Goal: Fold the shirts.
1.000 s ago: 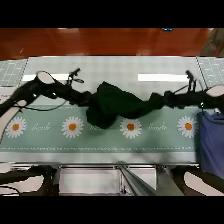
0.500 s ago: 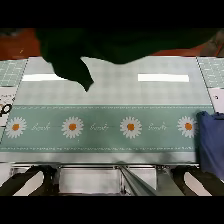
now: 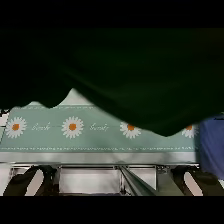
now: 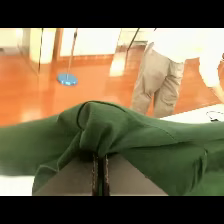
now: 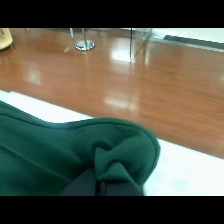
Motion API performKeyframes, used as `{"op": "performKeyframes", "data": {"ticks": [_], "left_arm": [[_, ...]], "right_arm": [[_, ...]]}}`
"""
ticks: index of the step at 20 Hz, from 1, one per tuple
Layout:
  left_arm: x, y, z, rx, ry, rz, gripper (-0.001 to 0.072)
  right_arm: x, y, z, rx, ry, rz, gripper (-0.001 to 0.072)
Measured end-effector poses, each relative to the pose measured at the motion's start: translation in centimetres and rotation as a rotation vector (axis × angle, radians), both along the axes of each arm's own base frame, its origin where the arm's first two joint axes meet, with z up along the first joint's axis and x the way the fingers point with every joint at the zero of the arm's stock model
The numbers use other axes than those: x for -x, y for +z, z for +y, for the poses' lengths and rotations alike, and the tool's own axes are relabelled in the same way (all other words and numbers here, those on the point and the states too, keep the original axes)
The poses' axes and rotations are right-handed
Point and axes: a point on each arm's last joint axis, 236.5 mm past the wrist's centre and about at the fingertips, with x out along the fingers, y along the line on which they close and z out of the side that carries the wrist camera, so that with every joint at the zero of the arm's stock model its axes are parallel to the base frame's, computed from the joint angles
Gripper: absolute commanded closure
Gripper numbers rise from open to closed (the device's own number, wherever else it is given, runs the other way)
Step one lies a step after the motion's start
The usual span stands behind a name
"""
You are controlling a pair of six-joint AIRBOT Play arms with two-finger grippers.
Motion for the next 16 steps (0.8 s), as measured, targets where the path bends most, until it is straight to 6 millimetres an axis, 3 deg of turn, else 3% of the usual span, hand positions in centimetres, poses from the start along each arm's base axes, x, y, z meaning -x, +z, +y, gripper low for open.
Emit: {"op": "performKeyframes", "data": {"ticks": [3, 5, 8, 11, 16], "left_arm": [[3.2, -1.9, -0.4, -0.067, 0.020, 0.041, 0.0692], [3.9, -5.1, -0.2, -0.093, 0.034, 0.138, 0.0692], [3.2, -11.4, 0.5, -0.073, 0.034, 0.332, 0.0692], [0.2, -20.1, 1.6, 0.003, 0.035, 0.572, 0.0692], [-7.3, -34.3, 3.3, 0.141, 0.045, 0.869, 0.0692]], "right_arm": [[2.1, -1.4, -0.4, 0.017, -0.028, 0.033, 0.0687], [2.5, -3.1, -0.5, 0.012, -0.038, 0.078, 0.0687], [0.7, -6.3, -1.0, -0.011, -0.055, 0.165, 0.0687], [-3.6, -10.4, -0.9, -0.033, -0.017, 0.289, 0.0687], [-14.5, -19.2, 0.2, -0.136, 0.101, 0.524, 0.0687]]}}
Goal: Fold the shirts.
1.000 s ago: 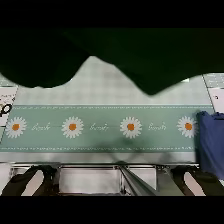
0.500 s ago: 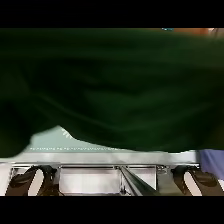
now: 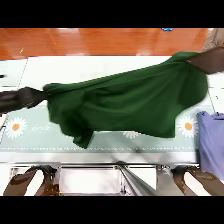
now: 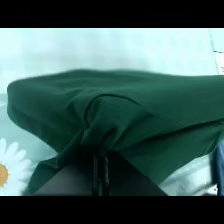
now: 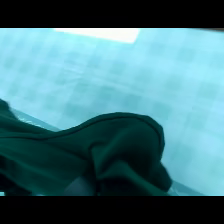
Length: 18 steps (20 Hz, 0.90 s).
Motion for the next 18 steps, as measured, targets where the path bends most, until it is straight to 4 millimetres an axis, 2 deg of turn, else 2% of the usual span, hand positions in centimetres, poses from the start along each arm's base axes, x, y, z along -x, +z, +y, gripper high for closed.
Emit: {"op": "performKeyframes", "data": {"ticks": [3, 6, 7, 8, 9, 10, 12, 13, 14, 15, 18], "left_arm": [[-5.3, -5.8, 0.8, 0.020, 0.038, 0.097, 0.0691], [-11.0, -9.6, 1.3, 0.018, 0.055, 0.149, 0.0691], [-12.6, -10.6, 1.3, 0.015, 0.051, 0.158, 0.0624], [-14.1, -11.5, 1.0, 0.014, 0.042, 0.168, 0.0339], [-15.3, -12.3, 1.1, -0.003, 0.035, 0.171, 0.0198], [-16.1, -13.1, 0.9, -0.003, 0.024, 0.185, 0.0199], [-16.5, -13.5, 0.5, -0.009, -0.020, 0.220, 0.0199], [-16.2, -13.8, 1.4, -0.037, -0.025, 0.252, 0.0199], [-16.2, -13.8, 3.3, -0.085, -0.006, 0.261, 0.0199], [-15.5, -13.5, 5.0, -0.123, 0.007, 0.285, 0.0200], [-13.1, -11.3, 8.2, -0.125, 0.074, 0.290, 0.0201]], "right_arm": [[-6.4, -5.9, 0.2, -0.092, 0.004, 0.117, 0.0687], [-11.8, -11.2, 0.3, -0.183, -0.024, 0.209, 0.0686], [-13.2, -12.9, 0.3, -0.212, -0.036, 0.238, 0.0684], [-14.3, -14.3, 0.3, -0.239, -0.051, 0.263, 0.0529], [-15.6, -15.7, 0.1, -0.265, -0.078, 0.278, 0.0283], [-16.4, -16.7, 0.0, -0.295, -0.099, 0.300, 0.0296], [-17.2, -17.9, -0.1, -0.343, -0.122, 0.334, 0.0296], [-17.2, -18.0, -0.7, -0.359, -0.128, 0.348, 0.0297], [-17.4, -17.9, -2.0, -0.368, -0.149, 0.349, 0.0297], [-16.9, -17.6, -3.3, -0.372, -0.156, 0.360, 0.0296], [-13.7, -17.5, -7.6, -0.335, -0.178, 0.412, 0.0296]]}}
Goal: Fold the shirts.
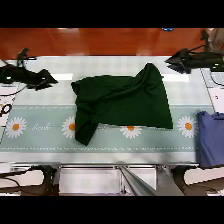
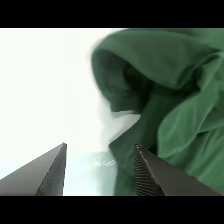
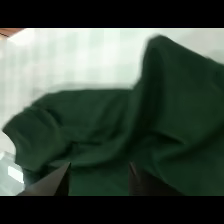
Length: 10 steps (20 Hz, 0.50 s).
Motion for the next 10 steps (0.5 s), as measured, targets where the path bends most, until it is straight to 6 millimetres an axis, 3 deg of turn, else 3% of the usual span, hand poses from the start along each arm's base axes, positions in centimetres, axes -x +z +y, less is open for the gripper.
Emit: {"op": "performKeyframes", "data": {"ticks": [1, 2, 5, 7, 10], "left_arm": [[1.4, 0.2, -0.2, 0.032, 0.013, 0.004, 0.0200], [3.1, 0.2, -2.0, 0.107, 0.000, 0.020, 0.0201], [8.7, -2.4, -7.9, 0.284, -0.054, 0.106, 0.0200], [11.1, -3.8, -11.3, 0.368, -0.078, 0.140, 0.0201], [11.9, -5.7, -14.6, 0.384, -0.083, 0.139, 0.0201]], "right_arm": [[1.4, -0.7, -1.7, 0.021, -0.031, 0.029, 0.0296], [2.8, -1.7, -3.0, 0.037, -0.068, 0.052, 0.0296], [8.0, -5.9, -4.9, 0.037, -0.166, 0.136, 0.0297], [11.0, -8.4, -5.3, 0.030, -0.215, 0.170, 0.0297], [13.9, -10.8, -4.6, 0.010, -0.236, 0.200, 0.0297]]}}
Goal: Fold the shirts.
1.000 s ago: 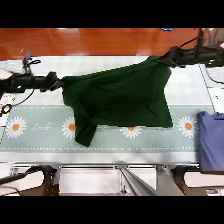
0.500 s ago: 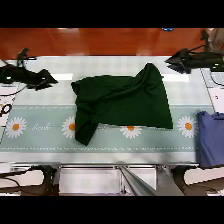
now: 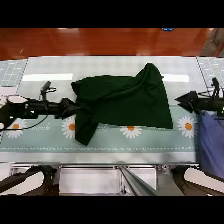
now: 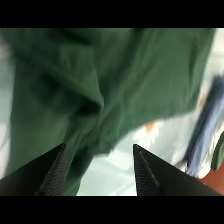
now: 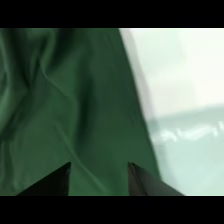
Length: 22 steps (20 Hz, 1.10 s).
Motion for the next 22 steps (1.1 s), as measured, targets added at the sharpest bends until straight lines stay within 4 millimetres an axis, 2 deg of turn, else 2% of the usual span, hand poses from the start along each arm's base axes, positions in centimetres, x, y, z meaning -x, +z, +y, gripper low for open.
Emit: {"op": "performKeyframes", "data": {"ticks": [2, 7, 8, 9, 10, 12, 16, 22], "left_arm": [[-0.2, -0.8, -1.9, -0.001, -0.008, 0.001, 0.0202], [-2.5, -2.8, -4.6, -0.028, -0.001, 0.030, 0.0209], [-2.8, -3.2, -4.9, -0.031, 0.004, 0.050, 0.0252], [-3.0, -3.8, -5.0, -0.043, 0.008, 0.072, 0.0447], [-3.2, -4.2, -5.1, -0.053, 0.006, 0.089, 0.0698], [-3.4, -4.8, -5.2, -0.074, -0.022, 0.106, 0.0692], [-3.9, -4.2, -5.2, -0.102, -0.085, 0.096, 0.0692], [-4.1, -3.7, -5.0, -0.119, -0.129, 0.086, 0.0692]], "right_arm": [[1.0, -0.8, 0.4, -0.009, -0.003, 0.008, 0.0297], [1.9, -1.5, 0.8, -0.015, -0.002, 0.013, 0.0297], [2.0, -1.5, 0.8, -0.015, -0.003, 0.013, 0.0297], [2.0, -1.5, 0.8, -0.014, -0.001, 0.012, 0.0297], [2.0, -1.6, 0.8, -0.014, 0.000, 0.011, 0.0297], [2.1, -1.6, 0.8, -0.011, 0.002, 0.010, 0.0297], [2.6, -2.0, 0.5, 0.002, 0.008, 0.027, 0.0297], [5.7, -4.1, -0.5, 0.060, 0.034, 0.174, 0.0295]]}}
